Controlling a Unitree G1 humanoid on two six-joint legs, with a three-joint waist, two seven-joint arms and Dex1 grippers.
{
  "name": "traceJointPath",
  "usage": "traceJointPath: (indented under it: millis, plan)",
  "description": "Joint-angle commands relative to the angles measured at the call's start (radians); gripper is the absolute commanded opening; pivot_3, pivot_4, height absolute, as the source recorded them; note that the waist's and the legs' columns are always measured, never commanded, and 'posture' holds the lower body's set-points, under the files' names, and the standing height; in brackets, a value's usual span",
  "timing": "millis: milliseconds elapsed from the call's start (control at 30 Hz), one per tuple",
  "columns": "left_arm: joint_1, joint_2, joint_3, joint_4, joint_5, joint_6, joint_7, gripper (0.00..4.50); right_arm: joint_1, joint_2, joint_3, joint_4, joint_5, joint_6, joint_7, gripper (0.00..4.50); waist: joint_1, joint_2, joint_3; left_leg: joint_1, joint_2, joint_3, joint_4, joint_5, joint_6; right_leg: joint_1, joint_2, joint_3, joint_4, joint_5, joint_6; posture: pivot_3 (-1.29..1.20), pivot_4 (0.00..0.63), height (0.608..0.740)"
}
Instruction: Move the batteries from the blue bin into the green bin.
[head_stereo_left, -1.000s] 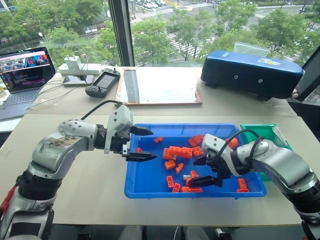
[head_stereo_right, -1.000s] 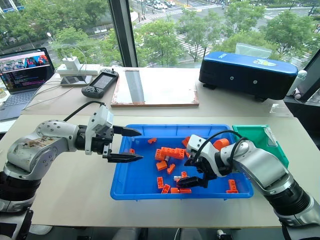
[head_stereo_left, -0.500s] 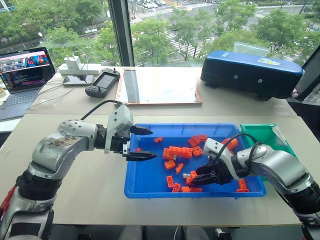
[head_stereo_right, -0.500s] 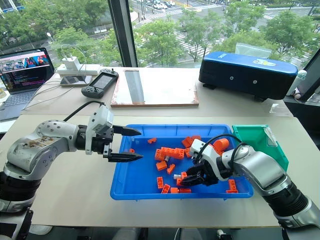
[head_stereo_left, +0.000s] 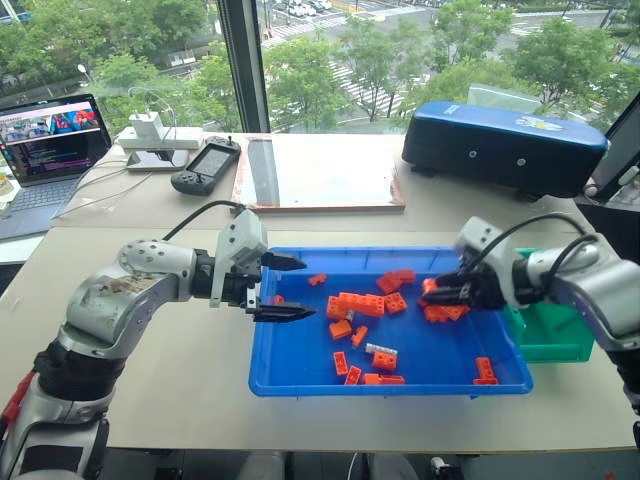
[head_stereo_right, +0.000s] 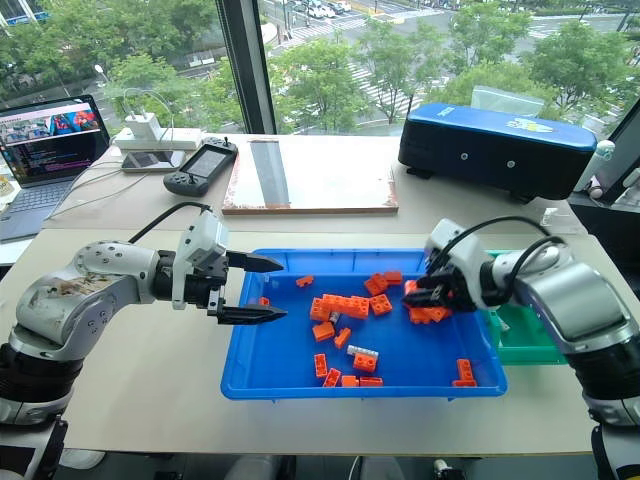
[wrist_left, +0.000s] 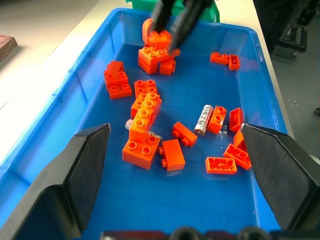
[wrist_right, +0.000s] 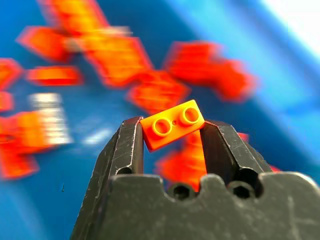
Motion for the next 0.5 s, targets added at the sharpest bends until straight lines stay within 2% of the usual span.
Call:
traceJointPath:
  millis: [33, 200, 333, 500]
  plan:
    - [-0.005, -0.001, 0.009, -0.016, -0.001, -0.024, -0.001, 4.5, -0.036, 0.025, -0.026, 0.029, -0.046, -0.062, -0.032, 2.6, -0.002, 0.0, 0.0, 0.0, 0.0, 0.0, 0.0, 0.0, 0.0, 0.0, 0.0, 0.0, 0.0, 0.0, 0.0, 0.0, 0.15, 0.732]
    - [0.0, 0.002, 0.012, -0.017, -0.001, -0.025, -0.001, 4.5, -0.046, 0.031, -0.036, -0.029, -0.024, -0.023, -0.006, 4.31, -0.001, 0.0, 0.0, 0.0, 0.0, 0.0, 0.0, 0.0, 0.0, 0.0, 0.0, 0.0, 0.0, 0.0, 0.0, 0.0, 0.15, 0.732]
    - [-0.002, 0.001, 0.011, -0.011, 0.003, -0.029, -0.002, 4.5, -0.006, 0.014, -0.011, -0.198, 0.08, 0.075, 0.075, 4.41, 0.0, 0.0, 0.0, 0.0, 0.0, 0.0, 0.0, 0.0, 0.0, 0.0, 0.0, 0.0, 0.0, 0.0, 0.0, 0.0, 0.15, 0.732]
    - [-0.002, -0.003, 0.008, -0.013, 0.004, -0.029, -0.001, 4.5, 0.046, 0.077, 0.044, -0.313, 0.113, 0.158, 0.025, 4.41, 0.0, 0.0, 0.0, 0.0, 0.0, -0.001, 0.0, 0.0, 0.0, 0.001, 0.0, 0.0, 0.0, 0.0, 0.0, 0.0, 0.15, 0.732]
